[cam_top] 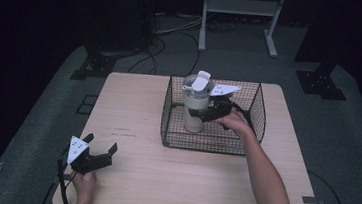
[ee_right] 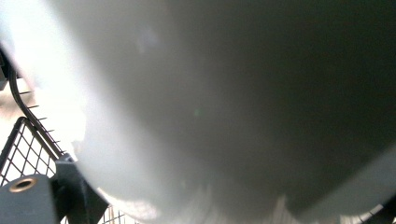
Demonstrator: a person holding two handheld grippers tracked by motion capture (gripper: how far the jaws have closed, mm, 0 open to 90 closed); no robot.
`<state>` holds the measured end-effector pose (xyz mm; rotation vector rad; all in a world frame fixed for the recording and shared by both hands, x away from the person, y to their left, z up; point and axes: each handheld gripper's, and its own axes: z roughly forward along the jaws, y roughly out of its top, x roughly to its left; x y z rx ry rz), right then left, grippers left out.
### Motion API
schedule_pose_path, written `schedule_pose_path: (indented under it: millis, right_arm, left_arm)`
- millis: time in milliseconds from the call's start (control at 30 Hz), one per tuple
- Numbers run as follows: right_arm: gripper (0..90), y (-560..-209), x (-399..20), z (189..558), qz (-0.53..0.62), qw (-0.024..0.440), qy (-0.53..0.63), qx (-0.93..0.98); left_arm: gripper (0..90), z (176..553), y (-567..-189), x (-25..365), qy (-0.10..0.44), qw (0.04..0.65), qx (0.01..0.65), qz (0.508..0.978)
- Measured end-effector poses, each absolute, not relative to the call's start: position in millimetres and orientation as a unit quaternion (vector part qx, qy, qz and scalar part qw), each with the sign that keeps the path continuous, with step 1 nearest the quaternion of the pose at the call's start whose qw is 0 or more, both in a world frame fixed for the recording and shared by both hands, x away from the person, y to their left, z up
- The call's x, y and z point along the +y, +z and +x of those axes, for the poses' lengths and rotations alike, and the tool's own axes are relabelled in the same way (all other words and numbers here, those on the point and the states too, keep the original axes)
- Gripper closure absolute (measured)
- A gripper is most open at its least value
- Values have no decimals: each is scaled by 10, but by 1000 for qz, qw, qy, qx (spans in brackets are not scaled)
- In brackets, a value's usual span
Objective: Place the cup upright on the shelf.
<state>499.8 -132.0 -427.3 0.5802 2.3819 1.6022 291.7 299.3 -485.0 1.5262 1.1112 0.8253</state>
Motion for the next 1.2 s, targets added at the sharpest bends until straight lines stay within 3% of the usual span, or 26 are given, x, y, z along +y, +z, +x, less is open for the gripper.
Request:
schedule_pose_path:
  millis: [1200]
  right_arm:
    - [67,-4226,-1379,4908,200,115,531,816]
  left_arm:
    - [0,2911,-4849,2999,343,516,461,635]
